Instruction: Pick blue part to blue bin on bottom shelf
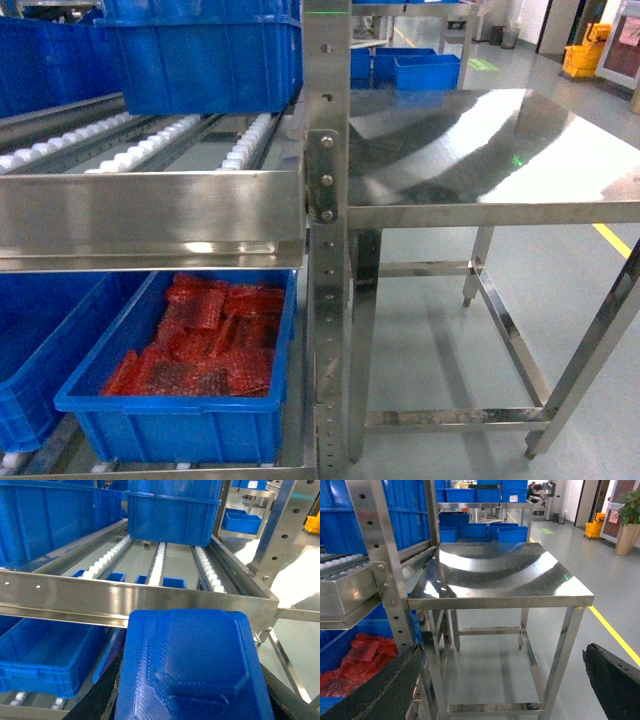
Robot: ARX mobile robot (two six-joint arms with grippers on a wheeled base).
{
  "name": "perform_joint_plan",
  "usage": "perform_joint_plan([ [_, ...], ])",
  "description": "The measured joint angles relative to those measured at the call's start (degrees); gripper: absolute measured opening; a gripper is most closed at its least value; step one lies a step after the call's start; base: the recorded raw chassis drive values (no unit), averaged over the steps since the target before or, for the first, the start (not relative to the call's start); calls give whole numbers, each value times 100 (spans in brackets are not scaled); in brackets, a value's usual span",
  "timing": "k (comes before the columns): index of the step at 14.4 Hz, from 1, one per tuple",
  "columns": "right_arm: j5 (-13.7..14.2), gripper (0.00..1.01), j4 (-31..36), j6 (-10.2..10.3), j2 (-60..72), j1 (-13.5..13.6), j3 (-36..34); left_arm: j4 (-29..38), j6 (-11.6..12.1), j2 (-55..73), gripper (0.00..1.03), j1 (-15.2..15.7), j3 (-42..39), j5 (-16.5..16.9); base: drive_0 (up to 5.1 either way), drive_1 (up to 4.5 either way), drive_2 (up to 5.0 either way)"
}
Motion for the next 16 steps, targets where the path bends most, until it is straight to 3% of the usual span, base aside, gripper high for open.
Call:
perform_joint_plan([
  [16, 4, 98, 0, 0, 0, 0, 0, -7, -2, 2, 43, 0, 0, 2, -498, 243, 243],
])
